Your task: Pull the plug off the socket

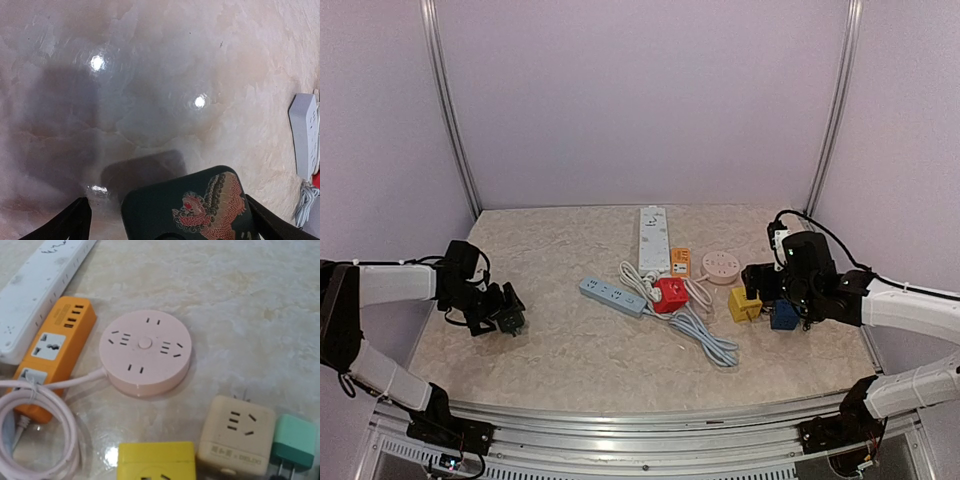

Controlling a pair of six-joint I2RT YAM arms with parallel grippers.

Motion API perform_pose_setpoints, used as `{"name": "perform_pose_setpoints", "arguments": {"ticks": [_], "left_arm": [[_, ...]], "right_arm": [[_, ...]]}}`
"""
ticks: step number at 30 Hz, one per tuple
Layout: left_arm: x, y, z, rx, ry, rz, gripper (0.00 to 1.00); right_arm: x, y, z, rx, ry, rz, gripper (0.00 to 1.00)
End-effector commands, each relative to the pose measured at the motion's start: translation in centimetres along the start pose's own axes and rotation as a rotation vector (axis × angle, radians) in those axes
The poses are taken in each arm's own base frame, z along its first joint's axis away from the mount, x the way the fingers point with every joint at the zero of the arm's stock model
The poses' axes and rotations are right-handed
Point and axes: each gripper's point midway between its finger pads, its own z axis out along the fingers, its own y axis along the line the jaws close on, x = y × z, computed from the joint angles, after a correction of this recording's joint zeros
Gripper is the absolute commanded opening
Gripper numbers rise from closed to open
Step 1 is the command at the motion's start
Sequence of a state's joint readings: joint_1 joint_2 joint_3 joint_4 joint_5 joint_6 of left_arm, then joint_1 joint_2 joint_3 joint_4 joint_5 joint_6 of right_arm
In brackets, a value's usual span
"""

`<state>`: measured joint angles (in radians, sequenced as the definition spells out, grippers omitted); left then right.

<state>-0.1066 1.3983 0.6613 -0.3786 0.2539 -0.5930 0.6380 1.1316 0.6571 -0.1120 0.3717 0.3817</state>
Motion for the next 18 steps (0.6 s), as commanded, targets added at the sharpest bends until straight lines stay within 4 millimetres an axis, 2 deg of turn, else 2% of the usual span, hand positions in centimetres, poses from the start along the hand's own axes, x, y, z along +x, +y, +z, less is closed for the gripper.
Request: {"name": "perform_pose_setpoints", "arguments": {"ticks": [1, 5, 9, 13, 15, 18], "left_arm": [[-1.2, -0.8, -1.1, 0.035, -0.066, 0.029, 0.99], [-2.4, -1.6, -2.9, 0.062, -0.157, 0.054, 0.99], [-4.1, -2.8, -5.8, 0.081, -0.265, 0.088, 0.99], [-5.0, -4.4, -8.5, 0.127, -0.335, 0.134, 0.99], [-5.0, -5.8, -9.5, 0.181, -0.343, 0.184, 0.99], [-4.3, -9.1, -11.2, 0.269, -0.373, 0.302, 0.99]], "right_arm": [[-1.4, -0.5, -1.0, 0.002, -0.038, 0.002, 0.95], [-2.6, 0.1, -1.7, -0.039, -0.079, 0.003, 1.00], [-3.8, -1.1, -2.6, 0.016, -0.129, 0.077, 1.00], [-4.3, -0.9, -3.0, 0.003, -0.137, 0.067, 1.00], [-4.5, 0.6, -3.2, -0.079, -0.127, 0.036, 1.00], [-4.8, 4.5, -3.8, -0.297, -0.127, -0.024, 1.00]]}}
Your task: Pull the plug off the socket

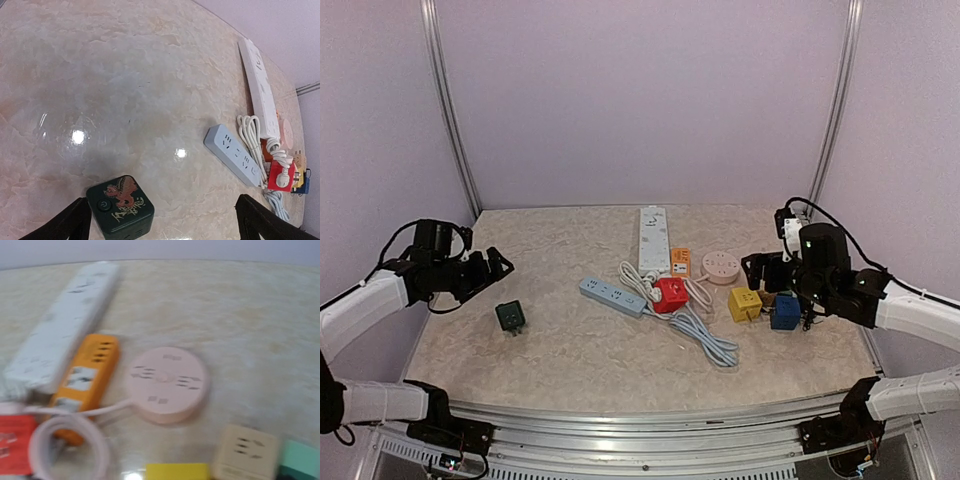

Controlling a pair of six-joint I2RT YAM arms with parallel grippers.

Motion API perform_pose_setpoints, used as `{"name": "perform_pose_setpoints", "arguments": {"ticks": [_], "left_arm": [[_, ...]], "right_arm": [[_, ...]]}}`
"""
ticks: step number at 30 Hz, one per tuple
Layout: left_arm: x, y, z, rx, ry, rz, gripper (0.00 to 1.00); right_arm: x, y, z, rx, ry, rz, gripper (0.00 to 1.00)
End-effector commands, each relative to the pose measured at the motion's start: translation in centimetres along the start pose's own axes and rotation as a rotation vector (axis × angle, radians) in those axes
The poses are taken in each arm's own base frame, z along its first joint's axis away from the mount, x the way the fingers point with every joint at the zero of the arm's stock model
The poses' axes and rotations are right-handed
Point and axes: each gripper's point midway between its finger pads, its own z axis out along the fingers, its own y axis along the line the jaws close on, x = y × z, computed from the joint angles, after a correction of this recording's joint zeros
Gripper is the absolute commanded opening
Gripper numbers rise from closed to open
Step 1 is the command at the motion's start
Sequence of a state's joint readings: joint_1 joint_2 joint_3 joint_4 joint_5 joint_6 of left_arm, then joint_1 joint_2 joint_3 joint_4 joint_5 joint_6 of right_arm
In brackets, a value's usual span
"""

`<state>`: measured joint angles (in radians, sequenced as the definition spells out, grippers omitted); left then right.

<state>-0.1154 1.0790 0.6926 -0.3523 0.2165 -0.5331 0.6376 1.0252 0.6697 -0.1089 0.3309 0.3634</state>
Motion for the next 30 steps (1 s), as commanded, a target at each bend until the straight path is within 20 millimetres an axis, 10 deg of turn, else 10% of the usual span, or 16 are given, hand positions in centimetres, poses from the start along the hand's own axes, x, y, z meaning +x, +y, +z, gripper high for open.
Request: {"name": "perform_pose_setpoints", "arguments": {"ticks": [1, 15, 30], "left_arm": [[-1.1, -5.4, -2.1, 0.159, -0.052, 0.162, 0.99], [4.2, -18.3, -0.3, 0.534, 0.050, 0.191, 0.99], [7.2, -19.9, 3.5, 0.543, 0.162, 0.130, 0.98]], "right_arm": [[-1.6, 4.9, -0.8, -0.277, -0.020, -0.040, 0.98], [3.9, 15.3, 4.1, -0.490, 0.205, -0.107, 0.86], [5.7, 17.4, 9.1, -0.432, 0.319, 0.014, 0.82]]}}
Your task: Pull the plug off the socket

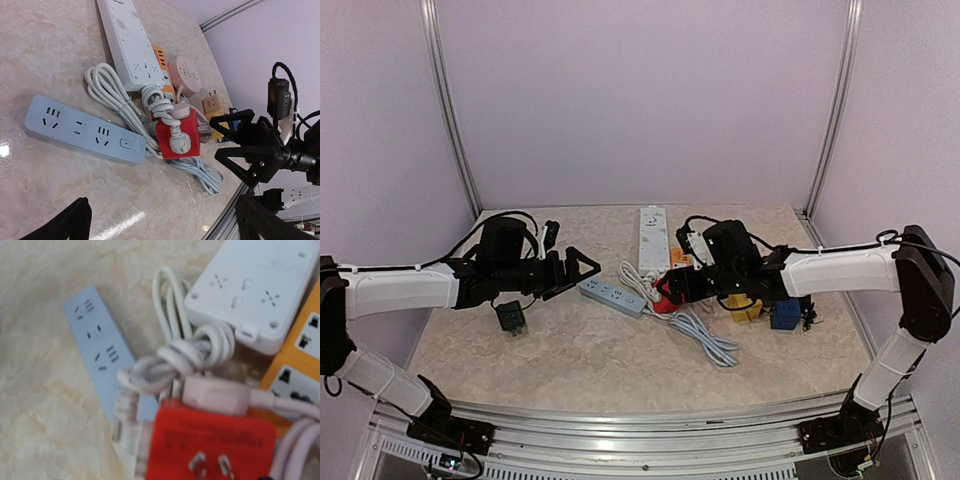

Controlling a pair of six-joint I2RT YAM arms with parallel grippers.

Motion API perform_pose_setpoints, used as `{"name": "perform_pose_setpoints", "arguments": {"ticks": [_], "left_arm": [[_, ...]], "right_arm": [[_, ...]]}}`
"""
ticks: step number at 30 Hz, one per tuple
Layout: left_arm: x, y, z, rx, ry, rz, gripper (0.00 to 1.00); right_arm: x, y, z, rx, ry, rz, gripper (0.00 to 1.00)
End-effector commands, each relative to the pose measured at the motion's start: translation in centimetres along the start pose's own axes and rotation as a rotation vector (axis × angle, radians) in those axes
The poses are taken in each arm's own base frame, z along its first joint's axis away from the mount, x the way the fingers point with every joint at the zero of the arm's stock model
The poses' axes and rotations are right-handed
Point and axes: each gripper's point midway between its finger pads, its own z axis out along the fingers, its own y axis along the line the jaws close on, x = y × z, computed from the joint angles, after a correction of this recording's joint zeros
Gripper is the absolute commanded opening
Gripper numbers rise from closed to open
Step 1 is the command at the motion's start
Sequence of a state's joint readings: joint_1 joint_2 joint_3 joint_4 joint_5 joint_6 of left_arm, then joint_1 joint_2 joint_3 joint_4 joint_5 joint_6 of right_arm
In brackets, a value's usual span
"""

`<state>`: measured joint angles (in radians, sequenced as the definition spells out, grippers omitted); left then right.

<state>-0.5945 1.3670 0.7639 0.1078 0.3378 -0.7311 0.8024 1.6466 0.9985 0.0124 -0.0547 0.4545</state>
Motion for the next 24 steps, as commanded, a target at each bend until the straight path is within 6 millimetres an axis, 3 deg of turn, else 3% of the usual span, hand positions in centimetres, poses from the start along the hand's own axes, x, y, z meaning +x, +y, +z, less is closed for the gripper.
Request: {"name": "perform_pose_setpoints", "arguments": {"ticks": [1, 4, 9, 20, 24], "left_arm": [[-0.8, -1.2, 0.2, 0.037, -0.020, -0.004, 0.98], [-0.8, -1.0, 0.2, 0.029, -0.020, -0.007, 0.99], [-0.7, -0.8, 0.3, 0.017, -0.018, -0.014, 0.98], [-0.7, -0.4, 0.6, -0.005, -0.009, -0.017, 0.99], [-0.7, -0.3, 0.5, -0.011, -0.007, -0.018, 0.99]], "right_arm": [[-1.1, 0.4, 1.0, 0.004, -0.010, 0.035, 0.81], [-1.1, 0.5, 1.3, 0.006, -0.008, 0.048, 0.77], [0.7, -1.0, 2.0, 0.076, 0.041, 0.094, 0.76], [1.8, -2.3, 3.4, 0.142, 0.073, 0.107, 0.80], [2.5, -3.9, 3.1, 0.227, 0.079, 0.108, 0.84]]}}
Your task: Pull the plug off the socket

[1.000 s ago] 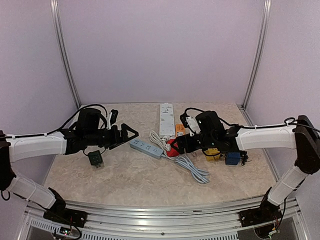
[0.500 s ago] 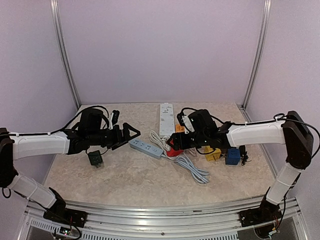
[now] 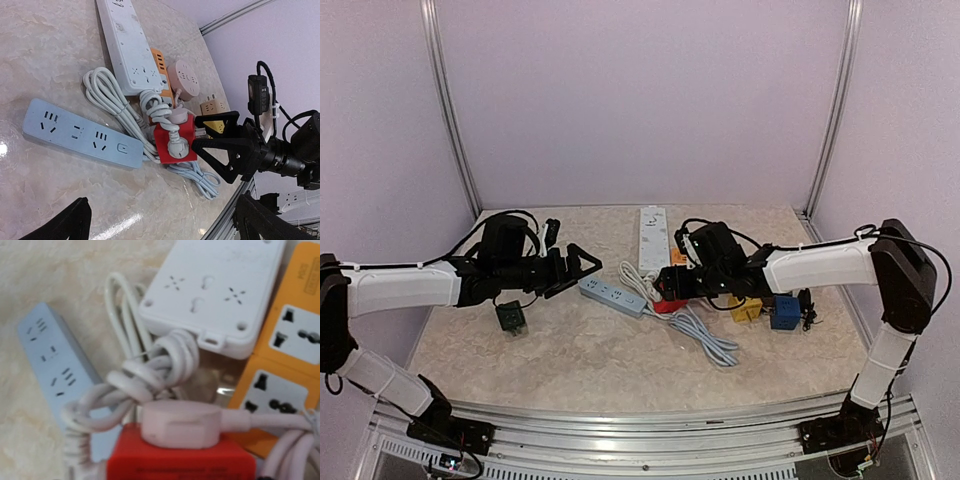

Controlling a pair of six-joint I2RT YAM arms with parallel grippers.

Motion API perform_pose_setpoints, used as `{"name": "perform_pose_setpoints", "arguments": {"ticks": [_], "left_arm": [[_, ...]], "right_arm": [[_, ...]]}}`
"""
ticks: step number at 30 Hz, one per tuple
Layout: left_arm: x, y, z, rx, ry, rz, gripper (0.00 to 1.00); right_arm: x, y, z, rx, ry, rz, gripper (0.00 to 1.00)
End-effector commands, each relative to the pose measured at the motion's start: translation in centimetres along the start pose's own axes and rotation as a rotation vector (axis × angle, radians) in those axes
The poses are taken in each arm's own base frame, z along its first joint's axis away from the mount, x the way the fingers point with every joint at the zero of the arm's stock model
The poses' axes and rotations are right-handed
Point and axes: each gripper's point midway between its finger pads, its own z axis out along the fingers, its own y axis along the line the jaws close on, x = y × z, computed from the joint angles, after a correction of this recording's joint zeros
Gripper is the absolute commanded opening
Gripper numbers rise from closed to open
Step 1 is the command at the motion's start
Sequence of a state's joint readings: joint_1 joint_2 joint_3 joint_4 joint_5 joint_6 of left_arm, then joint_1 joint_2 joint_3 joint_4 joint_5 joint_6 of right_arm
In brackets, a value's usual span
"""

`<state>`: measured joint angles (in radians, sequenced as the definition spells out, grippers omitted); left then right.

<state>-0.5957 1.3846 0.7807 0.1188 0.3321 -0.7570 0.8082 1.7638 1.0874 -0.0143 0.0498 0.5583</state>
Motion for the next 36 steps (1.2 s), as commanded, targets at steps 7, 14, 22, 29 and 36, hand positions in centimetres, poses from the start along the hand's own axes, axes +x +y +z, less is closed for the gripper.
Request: {"name": "perform_pose_setpoints", "arguments": {"ticks": [7, 14, 22, 29, 36], "left_arm": [[-0.3, -0.1, 0.0, -0.019, -0.001, 0.005, 0.99], [-0.3, 0.0, 0.0, -0.022, 0.001, -0.003, 0.99], [-0.4, -0.1, 0.0, -0.018, 0.000, 0.004, 0.99], [-0.6, -0.4, 0.3, -0.011, 0.005, 0.008, 0.99], [-0.7, -0.8, -0.3, -0.002, -0.009, 0.002, 0.99]], "right_arm": [[2.8, -2.5, 0.3, 0.114, 0.067, 0.001, 0.85], [3.9, -1.2, 1.9, 0.044, 0.113, 0.003, 0.80], [4.3, -1.0, 3.1, 0.042, 0.144, -0.033, 0.78], [3.6, 1.7, 4.0, -0.082, 0.148, -0.079, 0.54], [1.1, 5.8, 1.3, -0.197, 0.064, -0.149, 0.16]]}}
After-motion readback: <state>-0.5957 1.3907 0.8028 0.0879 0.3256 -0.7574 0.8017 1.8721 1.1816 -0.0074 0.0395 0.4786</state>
